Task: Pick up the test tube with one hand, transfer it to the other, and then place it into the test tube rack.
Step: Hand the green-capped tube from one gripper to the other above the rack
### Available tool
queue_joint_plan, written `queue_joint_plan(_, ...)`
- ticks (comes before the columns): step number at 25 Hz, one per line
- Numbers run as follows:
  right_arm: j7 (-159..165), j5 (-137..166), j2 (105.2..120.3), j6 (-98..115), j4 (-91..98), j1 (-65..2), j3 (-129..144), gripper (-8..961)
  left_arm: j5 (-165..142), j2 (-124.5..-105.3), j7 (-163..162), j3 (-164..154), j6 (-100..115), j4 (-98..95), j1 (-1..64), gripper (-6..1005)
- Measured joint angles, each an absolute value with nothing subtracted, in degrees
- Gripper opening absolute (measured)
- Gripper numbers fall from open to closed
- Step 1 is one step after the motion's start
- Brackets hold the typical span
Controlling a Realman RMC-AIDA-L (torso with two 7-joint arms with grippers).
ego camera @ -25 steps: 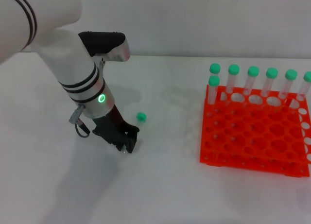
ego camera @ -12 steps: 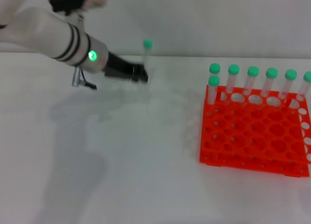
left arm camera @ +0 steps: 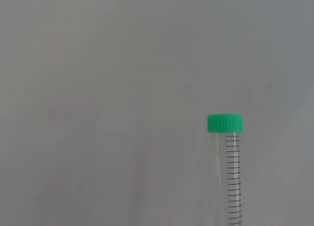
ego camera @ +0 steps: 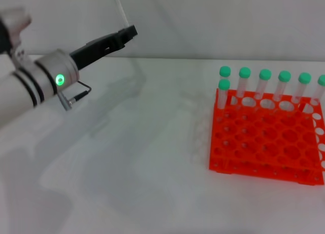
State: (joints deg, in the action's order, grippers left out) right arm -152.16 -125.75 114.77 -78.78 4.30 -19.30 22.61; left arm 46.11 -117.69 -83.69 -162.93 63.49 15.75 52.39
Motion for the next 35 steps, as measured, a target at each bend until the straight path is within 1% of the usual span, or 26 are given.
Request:
queue_joint_plan(2,-147.6,-125.5,114.59,-78.0,6.1,-19.1,22.7,760,53.8,-118.56,-74.5,-162.9,68.4,12.8,48.7,229)
queue_joint_plan(4,-141.2,-124.1,114.43,-77.2,9.6,-18.4,23.6,760,57.5,-118.9,-66.5,-162.9,73.4,9.3,45.9,232)
queue_joint_plan(6,-134.5,-121.5,113.66,-77.5,13.1,-17.6,25.2,760,59.2,-118.96,-58.2,-162.9,78.2,4.6,43.2,234)
queue_joint_plan(9,-124.1,-115.8,111.5,-80.2,18.9,-16.6,28.4,760,57.7,-119.12,-50.8,-162.9,81.5,-0.9,41.4,239)
queue_joint_plan(10,-120.8,-113.3,110.64,-82.0,20.7,-16.6,29.6,760,56.7,-119.18,-49.3,-162.9,81.7,-2.4,41.3,240)
queue_joint_plan(11,-117.8,-110.6,109.46,-84.3,22.4,-16.8,31.0,760,55.1,-119.25,-47.7,-162.9,81.6,-3.8,41.2,241)
queue_joint_plan(12,-116.1,-109.0,108.88,-85.9,23.3,-17.0,31.8,760,52.9,-119.37,-45.6,-162.9,81.1,-5.3,41.5,243)
queue_joint_plan(13,-113.6,-105.8,107.68,-89.1,25.0,-17.7,33.5,760,50.7,-119.48,-43.8,-162.9,80.3,-6.6,41.8,244)
queue_joint_plan(15,-111.1,-101.7,106.51,-93.3,26.7,-19.1,35.5,760,47.0,-119.55,-40.8,-162.9,77.9,-9.3,42.9,247)
queue_joint_plan(16,-110.4,-99.7,106.18,-95.8,27.4,-20.0,36.2,761,44.8,-119.57,-39.7,-162.9,76.0,-10.8,43.8,248)
queue_joint_plan(18,-109.9,-97.2,106.27,-98.6,28.6,-20.9,36.9,761,41.1,-119.61,-38.1,-162.9,71.8,-13.0,45.7,251)
queue_joint_plan(22,-109.3,-93.4,108.03,-99.1,32.4,-21.9,37.9,761,37.2,-119.98,-35.1,-162.9,64.1,-16.2,48.3,257)
queue_joint_plan(24,-109.3,-92.0,108.65,-99.1,33.1,-22.3,38.1,761,36.7,-120.14,-33.1,-162.9,61.7,-17.5,49.0,259)
queue_joint_plan(28,-108.9,-91.0,109.45,-98.8,33.3,-23.8,39.9,761,35.3,-120.31,-30.4,-162.8,59.1,-19.2,49.5,265)
queue_joint_plan(31,-108.9,-90.9,109.85,-98.2,33.1,-24.8,41.5,760,35.4,-120.63,-25.6,-161.3,56.0,-21.2,49.0,269)
queue_joint_plan(35,-108.9,-90.9,110.76,-97.8,33.1,-25.4,41.6,759,35.2,-120.67,-23.0,-160.7,54.4,-23.2,48.5,275)
